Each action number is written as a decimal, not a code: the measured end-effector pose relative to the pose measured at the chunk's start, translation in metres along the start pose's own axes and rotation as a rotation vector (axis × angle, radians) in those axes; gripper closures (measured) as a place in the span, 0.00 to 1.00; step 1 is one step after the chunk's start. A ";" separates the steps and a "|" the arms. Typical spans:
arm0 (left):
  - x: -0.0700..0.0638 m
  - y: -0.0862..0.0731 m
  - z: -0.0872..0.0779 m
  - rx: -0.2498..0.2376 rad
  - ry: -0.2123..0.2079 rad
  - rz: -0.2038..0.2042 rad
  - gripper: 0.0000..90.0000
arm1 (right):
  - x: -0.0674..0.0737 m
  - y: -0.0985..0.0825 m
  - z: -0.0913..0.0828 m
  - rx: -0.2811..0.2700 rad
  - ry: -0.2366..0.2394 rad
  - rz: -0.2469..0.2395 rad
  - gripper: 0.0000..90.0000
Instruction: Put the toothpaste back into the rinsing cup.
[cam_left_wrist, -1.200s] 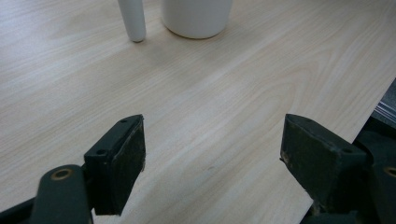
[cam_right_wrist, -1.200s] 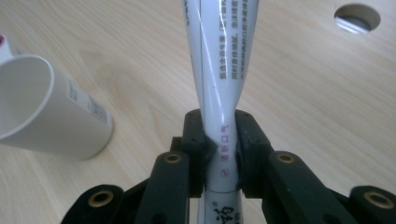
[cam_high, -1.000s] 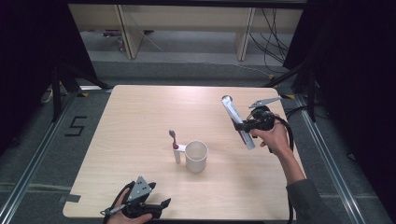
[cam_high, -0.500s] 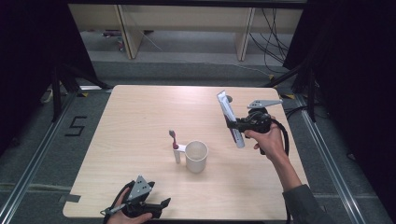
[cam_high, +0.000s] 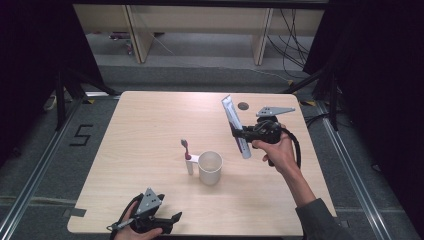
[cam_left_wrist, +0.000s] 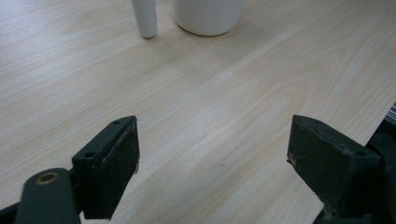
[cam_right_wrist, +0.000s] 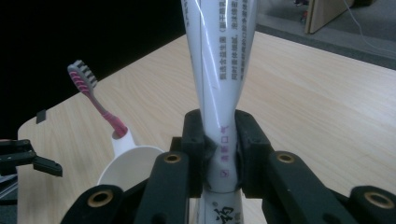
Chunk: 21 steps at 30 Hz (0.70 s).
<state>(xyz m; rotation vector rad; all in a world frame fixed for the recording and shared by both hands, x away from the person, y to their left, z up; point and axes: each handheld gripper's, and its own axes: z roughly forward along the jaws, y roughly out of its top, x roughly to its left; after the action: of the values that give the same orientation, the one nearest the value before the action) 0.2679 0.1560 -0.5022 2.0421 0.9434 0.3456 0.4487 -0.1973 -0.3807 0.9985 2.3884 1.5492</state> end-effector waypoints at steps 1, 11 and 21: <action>0.000 0.000 0.000 -0.001 0.001 0.003 0.18 | 0.000 0.001 0.000 -0.001 -0.009 -0.024 0.85; -0.001 0.000 0.001 -0.023 0.007 -0.017 0.18 | 0.011 0.003 0.011 -0.014 0.035 -0.019 0.85; 0.000 0.000 -0.001 -0.004 0.005 0.000 0.18 | 0.027 0.008 0.020 -0.031 0.079 -0.033 0.85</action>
<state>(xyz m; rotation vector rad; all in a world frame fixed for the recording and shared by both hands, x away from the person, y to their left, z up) 0.2673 0.1563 -0.5020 2.0391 0.9448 0.3523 0.4404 -0.1637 -0.3768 0.9037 2.4110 1.6385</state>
